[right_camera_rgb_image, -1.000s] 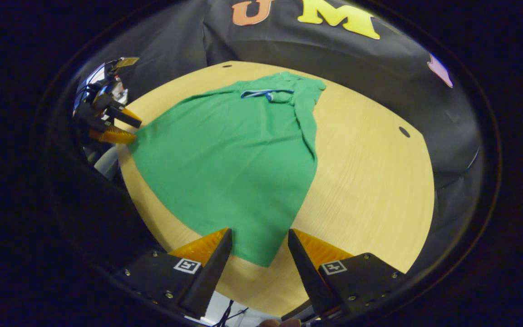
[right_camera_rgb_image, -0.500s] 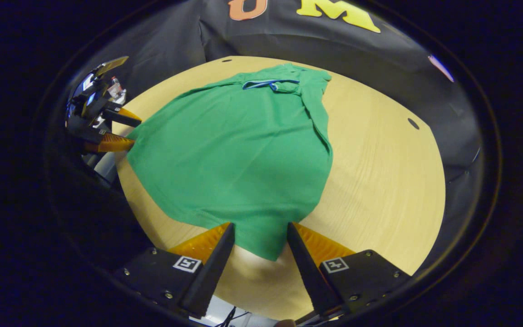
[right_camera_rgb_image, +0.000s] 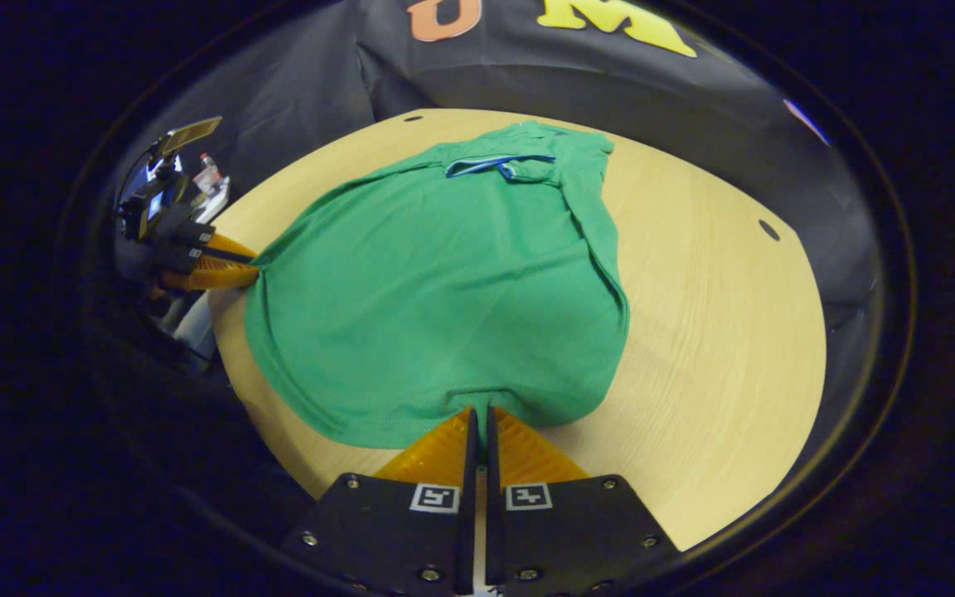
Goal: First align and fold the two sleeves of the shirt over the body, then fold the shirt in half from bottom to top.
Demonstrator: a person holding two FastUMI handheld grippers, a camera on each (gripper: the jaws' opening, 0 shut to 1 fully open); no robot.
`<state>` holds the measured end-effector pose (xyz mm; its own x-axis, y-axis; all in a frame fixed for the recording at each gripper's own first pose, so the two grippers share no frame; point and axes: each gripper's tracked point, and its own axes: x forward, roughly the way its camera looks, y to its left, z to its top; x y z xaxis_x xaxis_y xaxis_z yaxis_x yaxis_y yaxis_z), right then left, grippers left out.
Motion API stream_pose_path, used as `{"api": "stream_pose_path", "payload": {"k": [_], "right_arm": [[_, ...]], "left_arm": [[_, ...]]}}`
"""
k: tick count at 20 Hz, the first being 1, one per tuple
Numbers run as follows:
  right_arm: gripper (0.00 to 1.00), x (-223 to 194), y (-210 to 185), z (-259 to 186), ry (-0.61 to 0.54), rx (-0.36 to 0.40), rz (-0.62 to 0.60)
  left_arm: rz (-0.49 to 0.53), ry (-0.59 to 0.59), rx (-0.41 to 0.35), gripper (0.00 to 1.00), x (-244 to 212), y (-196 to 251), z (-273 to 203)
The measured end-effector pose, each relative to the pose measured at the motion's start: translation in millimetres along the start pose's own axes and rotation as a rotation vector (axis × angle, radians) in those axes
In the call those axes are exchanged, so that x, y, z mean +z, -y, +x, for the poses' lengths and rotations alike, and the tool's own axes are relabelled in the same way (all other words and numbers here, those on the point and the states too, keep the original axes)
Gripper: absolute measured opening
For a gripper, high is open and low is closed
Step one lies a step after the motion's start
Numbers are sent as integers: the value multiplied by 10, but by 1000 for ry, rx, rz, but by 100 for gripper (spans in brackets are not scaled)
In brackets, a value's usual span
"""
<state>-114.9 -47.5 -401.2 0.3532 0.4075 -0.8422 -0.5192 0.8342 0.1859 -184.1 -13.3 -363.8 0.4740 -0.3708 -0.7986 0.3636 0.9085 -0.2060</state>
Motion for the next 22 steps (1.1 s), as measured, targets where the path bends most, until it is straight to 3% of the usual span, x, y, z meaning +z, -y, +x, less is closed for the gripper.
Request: {"api": "stream_pose_path", "payload": {"k": [2, 4, 7, 14, 22], "right_arm": [[1, 50, 39, -8, 18, -3, 80], [1, 96, 32, -16, 29, 0, 92], [1, 206, 2, -66, 61, 9, 83], [1, 562, 95, -186, 151, 2, 128], [1, 964, 182, -350, 238, -16, 132]], "left_arm": [[-103, -24, -41, 7, 22, 52, -36], [-85, -23, -54, 4, 91, 70, -75], [-74, 4, -82, 4, 261, 103, -101], [-154, 97, -98, 3, 649, 81, -201], [-106, 165, -100, 3, 1087, 50, -286]]}}
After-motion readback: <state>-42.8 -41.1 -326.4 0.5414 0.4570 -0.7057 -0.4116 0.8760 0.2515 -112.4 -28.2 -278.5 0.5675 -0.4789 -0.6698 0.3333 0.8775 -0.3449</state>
